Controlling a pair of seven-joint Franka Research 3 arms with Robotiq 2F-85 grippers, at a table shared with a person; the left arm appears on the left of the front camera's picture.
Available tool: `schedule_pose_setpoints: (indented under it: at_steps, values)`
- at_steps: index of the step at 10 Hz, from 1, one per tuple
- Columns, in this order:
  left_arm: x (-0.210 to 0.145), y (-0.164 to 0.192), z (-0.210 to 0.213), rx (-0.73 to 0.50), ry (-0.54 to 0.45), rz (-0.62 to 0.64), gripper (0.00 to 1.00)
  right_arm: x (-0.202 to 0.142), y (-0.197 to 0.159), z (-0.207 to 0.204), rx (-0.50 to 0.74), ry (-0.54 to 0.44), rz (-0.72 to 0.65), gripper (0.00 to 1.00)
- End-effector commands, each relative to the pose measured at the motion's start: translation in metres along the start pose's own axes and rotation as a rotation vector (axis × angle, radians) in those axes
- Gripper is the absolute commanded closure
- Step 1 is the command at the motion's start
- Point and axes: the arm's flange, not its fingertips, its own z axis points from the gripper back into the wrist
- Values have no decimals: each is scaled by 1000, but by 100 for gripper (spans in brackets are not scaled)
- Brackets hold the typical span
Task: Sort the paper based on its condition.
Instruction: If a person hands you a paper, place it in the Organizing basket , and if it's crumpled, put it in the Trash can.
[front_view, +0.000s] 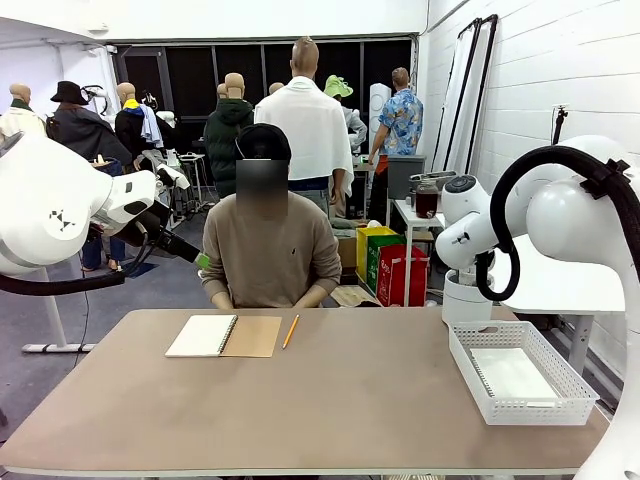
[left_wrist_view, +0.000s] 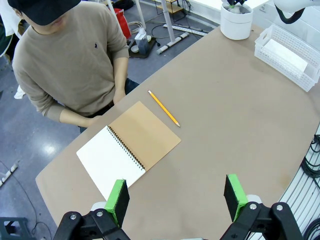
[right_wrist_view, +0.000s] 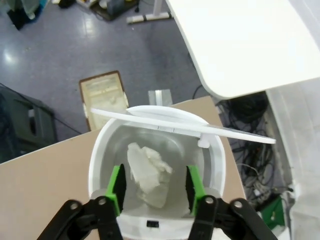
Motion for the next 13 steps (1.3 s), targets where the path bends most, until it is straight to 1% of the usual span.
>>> schedule_pose_setpoints:
  at_steps: [1,5,6,7,13]
  values:
    - [-1,0,0,-12,0,-4,0,8,-2,4,15,0,-12,0]
    - [-1,0,0,-12,0,-4,0,7,-5,15,31,-1,-23,0]
    - [-1,0,0,-12,0,-4,0,7,-4,17,61,9,-18,0]
    - [-1,0,0,-12,0,-4,0,8,-5,14,20,-8,-29,0]
    - [-1,0,0,-12,0,-4,0,8,-5,14,20,-8,-29,0]
